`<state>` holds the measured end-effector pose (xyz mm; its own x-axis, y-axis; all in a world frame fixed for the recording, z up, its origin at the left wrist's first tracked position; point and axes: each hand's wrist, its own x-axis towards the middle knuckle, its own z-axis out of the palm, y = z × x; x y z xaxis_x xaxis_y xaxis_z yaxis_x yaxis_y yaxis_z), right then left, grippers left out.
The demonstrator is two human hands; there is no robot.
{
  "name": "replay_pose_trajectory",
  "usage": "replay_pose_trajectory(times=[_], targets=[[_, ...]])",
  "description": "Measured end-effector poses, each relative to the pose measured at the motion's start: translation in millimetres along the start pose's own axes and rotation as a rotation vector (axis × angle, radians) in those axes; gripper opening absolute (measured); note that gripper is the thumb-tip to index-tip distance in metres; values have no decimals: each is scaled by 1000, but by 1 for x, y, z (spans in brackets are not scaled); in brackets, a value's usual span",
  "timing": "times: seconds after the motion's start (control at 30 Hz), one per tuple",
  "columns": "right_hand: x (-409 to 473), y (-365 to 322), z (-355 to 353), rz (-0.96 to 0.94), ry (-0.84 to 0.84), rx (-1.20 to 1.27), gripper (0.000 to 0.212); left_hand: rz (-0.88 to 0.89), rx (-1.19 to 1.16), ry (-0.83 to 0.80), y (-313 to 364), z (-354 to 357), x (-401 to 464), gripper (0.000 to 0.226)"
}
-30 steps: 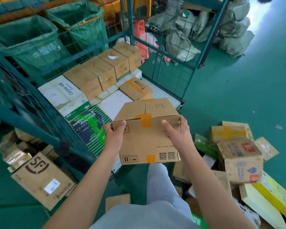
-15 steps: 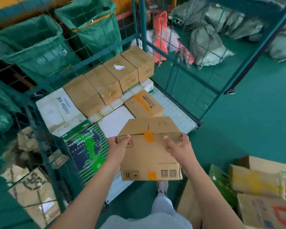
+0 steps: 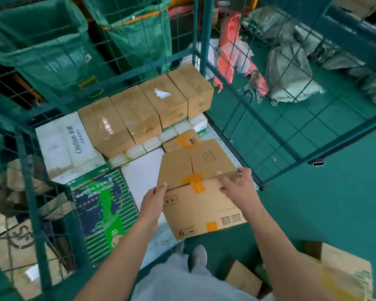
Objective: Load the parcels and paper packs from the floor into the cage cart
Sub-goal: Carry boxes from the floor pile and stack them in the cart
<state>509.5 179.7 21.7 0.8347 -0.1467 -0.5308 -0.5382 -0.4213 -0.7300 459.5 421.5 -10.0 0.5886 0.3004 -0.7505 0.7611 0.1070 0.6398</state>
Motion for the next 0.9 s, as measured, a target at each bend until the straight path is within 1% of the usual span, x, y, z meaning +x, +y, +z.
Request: replay_pose_trajectory(times=[0.03, 0.1, 0.23, 0.33, 0.43, 0.53, 0.57, 0.63, 0.7, 0.77, 0.9], targets=[[4, -3, 0, 3, 10, -32, 92, -9, -9, -11, 3, 2, 6, 31], [12, -9, 0, 1, 54, -90, 86, -27, 5, -29, 10, 8, 16, 32], [32, -21, -4, 45, 102, -195, 87, -42, 38, -50, 4, 23, 51, 59], [48, -27, -11, 72, 124, -238, 79, -74, 48, -71, -5, 40, 75, 75], [76, -31, -25, 82, 143, -281, 73, -104, 48, -104, 3, 67, 94, 67], [117, -34, -43, 92, 124, -301, 67, -162, 53, -114, 21, 101, 108, 68], [136, -35, -50, 103, 113, -301, 63, -175, 49, -114, 29, 114, 113, 62], [173, -34, -65, 125, 85, -320, 55, -193, 9, -94, 57, 141, 111, 42], [208, -34, -79, 117, 52, -334, 50, -219, -29, -82, 77, 168, 118, 32], [246, -33, -91, 118, 44, -329, 48, -247, -46, -76, 86, 198, 141, 27], [311, -32, -105, 83, 55, -351, 43, -280, -121, 0, 109, 251, 188, 22]])
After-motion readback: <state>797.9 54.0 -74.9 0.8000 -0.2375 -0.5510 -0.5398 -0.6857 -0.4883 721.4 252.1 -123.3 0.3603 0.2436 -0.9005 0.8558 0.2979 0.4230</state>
